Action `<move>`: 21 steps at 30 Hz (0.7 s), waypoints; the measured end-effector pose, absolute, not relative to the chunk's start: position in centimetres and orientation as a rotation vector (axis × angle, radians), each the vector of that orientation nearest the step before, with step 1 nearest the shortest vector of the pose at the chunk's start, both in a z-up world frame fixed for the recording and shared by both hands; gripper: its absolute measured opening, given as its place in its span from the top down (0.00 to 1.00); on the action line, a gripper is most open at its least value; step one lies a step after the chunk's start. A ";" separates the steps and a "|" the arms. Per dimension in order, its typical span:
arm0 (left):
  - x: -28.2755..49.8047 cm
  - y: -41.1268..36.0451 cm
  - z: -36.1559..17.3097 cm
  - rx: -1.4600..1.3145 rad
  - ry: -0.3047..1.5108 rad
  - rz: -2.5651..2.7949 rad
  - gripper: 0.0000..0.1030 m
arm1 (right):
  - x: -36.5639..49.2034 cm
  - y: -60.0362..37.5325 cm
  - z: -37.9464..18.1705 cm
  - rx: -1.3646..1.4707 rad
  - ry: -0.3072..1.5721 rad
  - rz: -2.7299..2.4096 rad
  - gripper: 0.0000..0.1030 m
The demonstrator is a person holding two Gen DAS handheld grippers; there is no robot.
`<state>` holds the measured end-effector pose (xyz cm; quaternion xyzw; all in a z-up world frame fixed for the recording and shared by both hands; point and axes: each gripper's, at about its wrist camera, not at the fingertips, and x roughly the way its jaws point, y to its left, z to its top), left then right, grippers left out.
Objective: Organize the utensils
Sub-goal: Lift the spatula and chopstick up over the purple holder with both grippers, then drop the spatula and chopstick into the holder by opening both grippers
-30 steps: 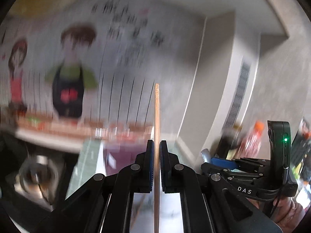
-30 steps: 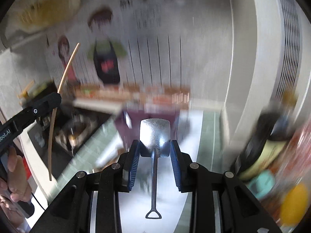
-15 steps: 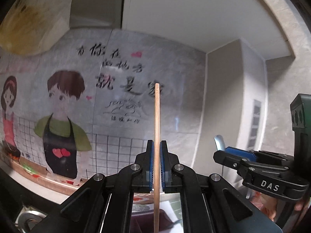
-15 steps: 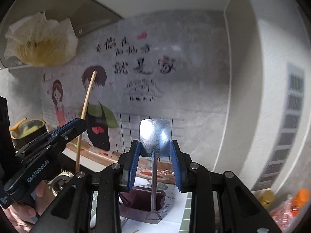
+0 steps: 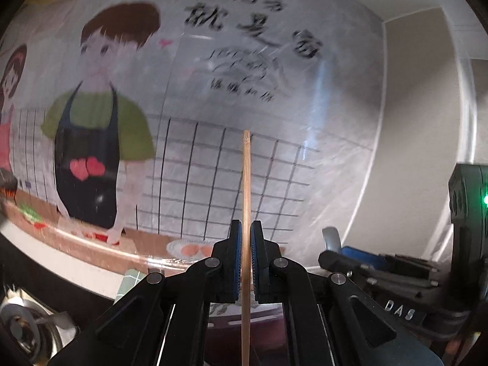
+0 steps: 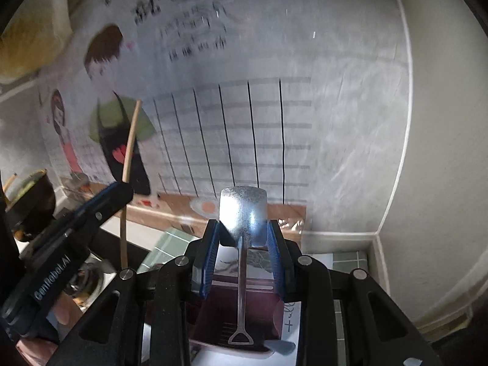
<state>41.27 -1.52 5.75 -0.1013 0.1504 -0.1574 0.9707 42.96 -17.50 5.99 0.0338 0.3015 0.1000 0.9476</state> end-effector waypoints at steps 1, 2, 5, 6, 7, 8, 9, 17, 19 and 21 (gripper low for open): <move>41.6 -1.5 5.2 -0.209 0.303 -0.313 0.94 | 43.4 -17.4 5.2 0.072 0.620 0.200 0.72; 42.0 -1.6 4.7 -0.211 0.303 -0.308 0.94 | 43.6 -17.2 5.1 0.071 0.622 0.199 0.72; 42.5 -1.9 3.1 -0.204 0.307 -0.309 0.94 | 44.1 -16.7 3.5 0.056 0.635 0.188 0.72; 42.5 -2.0 2.7 -0.198 0.316 -0.317 0.94 | 44.1 -16.6 3.0 0.055 0.644 0.190 0.72; 42.7 -2.3 2.0 -0.187 0.332 -0.323 0.94 | 44.0 -16.4 2.4 0.051 0.660 0.196 0.72; 42.7 -2.5 1.3 -0.175 0.348 -0.325 0.95 | 43.9 -16.4 1.9 0.046 0.673 0.200 0.72; 42.7 -2.6 0.8 -0.167 0.359 -0.323 0.94 | 43.8 -16.3 1.4 0.040 0.683 0.202 0.72; 41.7 -2.3 -2.4 -0.172 0.506 -0.295 0.69 | 42.6 -16.1 -1.2 0.002 0.785 0.207 0.43; 41.0 -1.7 -2.0 -0.197 0.518 -0.290 0.55 | 41.9 -16.3 -0.8 -0.013 0.778 0.189 0.41; 40.1 -0.8 -1.1 -0.226 0.544 -0.287 0.35 | 40.7 -16.6 -0.1 -0.016 0.777 0.184 0.36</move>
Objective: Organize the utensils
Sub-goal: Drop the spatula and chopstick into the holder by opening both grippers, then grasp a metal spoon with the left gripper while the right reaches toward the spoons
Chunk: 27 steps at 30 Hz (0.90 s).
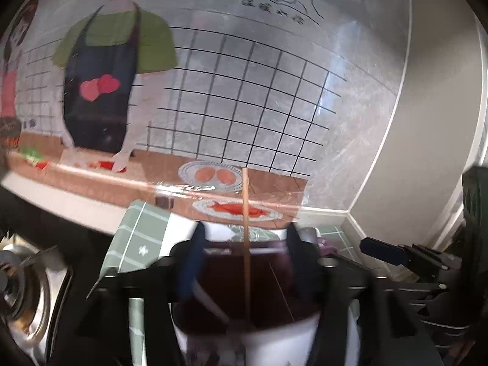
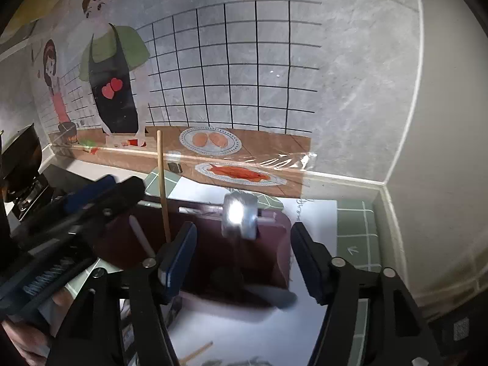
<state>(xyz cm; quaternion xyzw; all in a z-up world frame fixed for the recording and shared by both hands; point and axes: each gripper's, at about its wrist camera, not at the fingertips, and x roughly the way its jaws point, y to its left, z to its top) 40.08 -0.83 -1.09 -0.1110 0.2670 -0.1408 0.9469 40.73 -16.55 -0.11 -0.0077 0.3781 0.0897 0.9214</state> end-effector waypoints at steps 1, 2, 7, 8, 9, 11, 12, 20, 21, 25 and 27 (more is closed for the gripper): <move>39.4 -0.3 -0.6 -0.238 0.558 -0.286 0.33 | 40.0 -16.9 0.3 -0.013 0.773 0.181 0.35; 39.0 0.1 -0.2 -0.239 0.570 -0.280 0.31 | 39.7 -16.9 0.5 -0.013 0.772 0.177 0.32; 36.5 2.3 0.1 -0.230 0.677 -0.205 0.16 | 36.3 -16.9 1.0 0.007 0.794 0.200 0.28; 35.8 2.7 -0.4 -0.223 0.698 -0.187 0.16 | 35.8 -16.6 0.6 0.008 0.814 0.208 0.28; 35.2 3.0 -1.0 -0.207 0.721 -0.168 0.16 | 35.3 -16.3 -0.1 0.007 0.837 0.217 0.28; 34.1 3.4 -2.5 -0.166 0.770 -0.149 0.16 | 34.6 -15.4 -1.9 0.014 0.896 0.242 0.28; 33.4 3.7 -3.5 -0.146 0.799 -0.134 0.16 | 34.2 -14.9 -2.9 0.023 0.930 0.255 0.28; 27.8 6.6 -7.6 -0.076 0.857 -0.007 0.34 | 33.4 -10.2 -9.3 0.069 1.127 0.349 0.34; 27.6 7.1 -7.8 -0.090 0.869 0.003 0.35 | 33.3 -9.7 -9.6 0.073 1.135 0.357 0.34; 27.0 8.4 -8.2 -0.137 0.903 0.015 0.36 | 32.2 -7.0 -10.6 -0.024 1.133 0.340 0.34; 26.9 8.7 -8.2 -0.143 0.913 0.014 0.36 | 31.5 -6.0 -10.9 -0.102 1.127 0.345 0.48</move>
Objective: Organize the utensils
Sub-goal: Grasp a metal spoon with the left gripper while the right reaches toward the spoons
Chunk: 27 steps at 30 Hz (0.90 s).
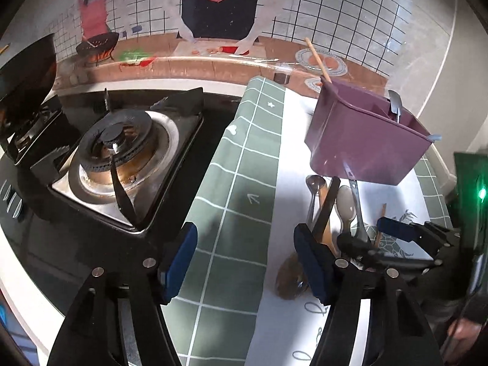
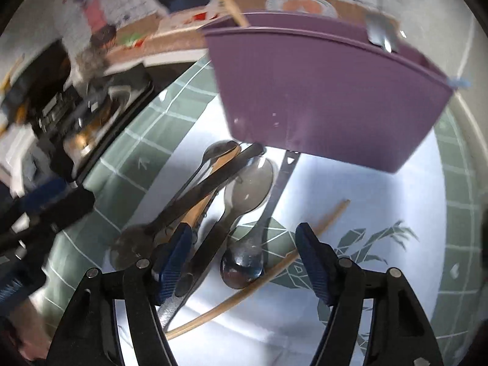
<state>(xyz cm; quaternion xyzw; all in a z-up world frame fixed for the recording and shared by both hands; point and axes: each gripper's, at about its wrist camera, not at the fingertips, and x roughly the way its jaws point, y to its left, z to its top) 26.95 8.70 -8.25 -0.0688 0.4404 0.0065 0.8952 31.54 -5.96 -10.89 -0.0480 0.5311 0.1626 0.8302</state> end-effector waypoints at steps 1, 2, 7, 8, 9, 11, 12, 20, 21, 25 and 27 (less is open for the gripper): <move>26.9 8.8 -8.4 -0.149 0.921 0.009 0.36 | 31.3 -5.6 -11.1 -0.122 1.140 0.361 0.56; 26.8 8.7 -8.4 -0.156 0.928 0.006 0.36 | 31.2 -5.6 -11.0 -0.134 1.138 0.362 0.64; 27.1 8.2 -9.0 -0.187 0.977 -0.032 0.36 | 29.6 -7.0 -10.6 -0.148 1.157 0.389 0.79; 27.1 7.9 -9.0 -0.179 0.979 -0.041 0.36 | 29.3 -7.7 -10.5 -0.141 1.164 0.396 0.82; 27.1 7.5 -9.1 -0.168 0.980 -0.051 0.36 | 28.7 -8.4 -10.5 -0.132 1.169 0.401 0.82; 27.0 6.6 -9.3 -0.147 0.986 -0.079 0.36 | 28.1 -9.5 -10.4 -0.111 1.185 0.402 0.84; 27.0 6.2 -9.5 -0.140 0.991 -0.095 0.36 | 27.6 -10.2 -10.4 -0.098 1.194 0.399 0.85; 28.0 3.3 -11.3 -0.059 1.035 -0.147 0.45 | 25.0 -13.5 -9.6 -0.095 1.221 0.362 0.80; 28.1 3.2 -11.4 -0.055 1.042 -0.147 0.50 | 24.9 -13.9 -9.4 -0.091 1.227 0.354 0.72; 28.5 2.5 -12.0 -0.029 1.071 -0.153 0.56 | 24.9 -15.3 -8.4 -0.040 1.201 0.340 0.48; 28.2 2.3 -12.0 -0.009 1.068 -0.150 0.66 | 25.0 -16.1 -8.1 -0.031 1.190 0.325 0.44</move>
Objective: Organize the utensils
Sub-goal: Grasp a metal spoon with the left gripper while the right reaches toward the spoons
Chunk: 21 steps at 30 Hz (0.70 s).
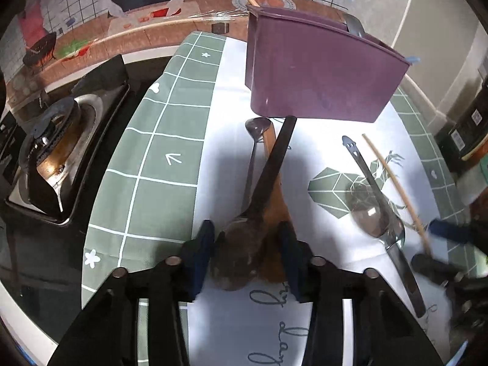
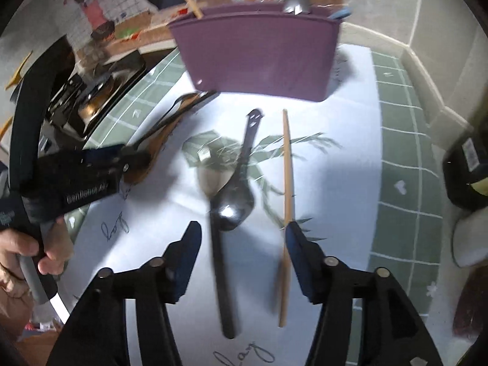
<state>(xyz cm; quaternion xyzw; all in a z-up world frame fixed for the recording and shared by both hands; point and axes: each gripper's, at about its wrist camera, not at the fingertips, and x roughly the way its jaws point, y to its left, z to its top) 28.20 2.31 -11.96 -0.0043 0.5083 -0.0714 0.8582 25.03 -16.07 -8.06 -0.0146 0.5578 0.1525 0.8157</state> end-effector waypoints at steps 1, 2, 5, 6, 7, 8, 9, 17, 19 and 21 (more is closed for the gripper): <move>28.1 2.2 -11.9 -0.007 1.067 -0.153 0.67 | 25.2 -16.4 -7.9 -0.030 1.184 0.312 0.42; 27.9 2.2 -11.8 -0.010 1.071 -0.158 0.68 | 25.3 -16.7 -7.8 -0.033 1.182 0.298 0.39; 27.1 2.2 -11.5 -0.015 1.078 -0.173 0.69 | 25.7 -16.6 -7.8 -0.066 1.166 0.282 0.35; 26.7 2.2 -11.3 -0.016 1.083 -0.181 0.69 | 25.9 -16.4 -7.8 -0.078 1.163 0.286 0.35; 26.2 2.1 -11.1 -0.020 1.088 -0.193 0.69 | 25.9 -16.1 -7.8 -0.090 1.157 0.295 0.33; 25.8 2.1 -10.8 -0.021 1.090 -0.203 0.69 | 26.0 -15.9 -7.8 -0.098 1.155 0.305 0.29; 25.4 2.1 -10.6 -0.021 1.096 -0.219 0.69 | 26.0 -15.6 -7.8 -0.103 1.151 0.317 0.24; 22.5 3.1 -9.6 -0.059 1.131 -0.273 0.68 | 26.1 -12.2 -6.8 -0.149 1.078 0.487 0.23; 22.3 3.8 -9.1 -0.085 1.123 -0.276 0.67 | 26.7 -11.2 -7.1 -0.156 1.082 0.509 0.35; 22.5 4.6 -8.8 -0.114 1.120 -0.267 0.59 | 27.4 -10.3 -7.7 -0.162 1.111 0.521 0.52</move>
